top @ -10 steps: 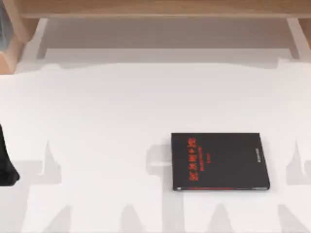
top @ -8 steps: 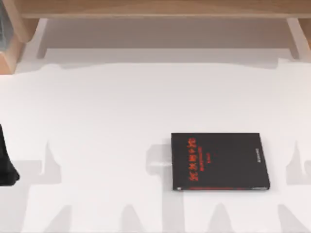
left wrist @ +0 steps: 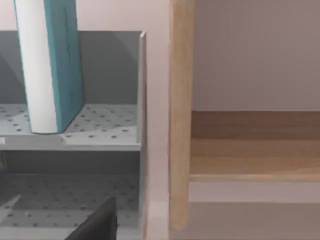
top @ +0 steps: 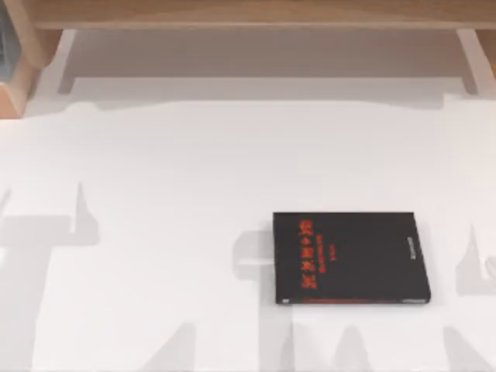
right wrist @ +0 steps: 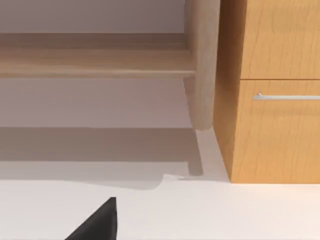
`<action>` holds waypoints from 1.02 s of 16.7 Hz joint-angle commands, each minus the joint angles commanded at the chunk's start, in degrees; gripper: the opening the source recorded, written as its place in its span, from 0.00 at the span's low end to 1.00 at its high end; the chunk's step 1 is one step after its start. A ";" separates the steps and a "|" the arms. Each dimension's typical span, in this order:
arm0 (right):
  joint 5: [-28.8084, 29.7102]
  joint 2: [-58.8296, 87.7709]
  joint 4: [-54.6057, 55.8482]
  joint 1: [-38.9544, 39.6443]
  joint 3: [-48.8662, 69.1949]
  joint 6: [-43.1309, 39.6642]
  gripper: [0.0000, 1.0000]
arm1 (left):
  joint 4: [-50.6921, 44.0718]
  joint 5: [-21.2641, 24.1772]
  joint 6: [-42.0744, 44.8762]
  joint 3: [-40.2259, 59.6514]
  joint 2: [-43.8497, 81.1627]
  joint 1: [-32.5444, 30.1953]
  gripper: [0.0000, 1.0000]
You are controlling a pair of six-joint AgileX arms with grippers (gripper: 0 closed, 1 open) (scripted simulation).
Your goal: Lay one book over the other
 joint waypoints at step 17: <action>0.00 0.00 0.00 0.00 0.00 0.00 1.00 | 23.95 17.72 -0.10 59.65 90.12 16.19 1.00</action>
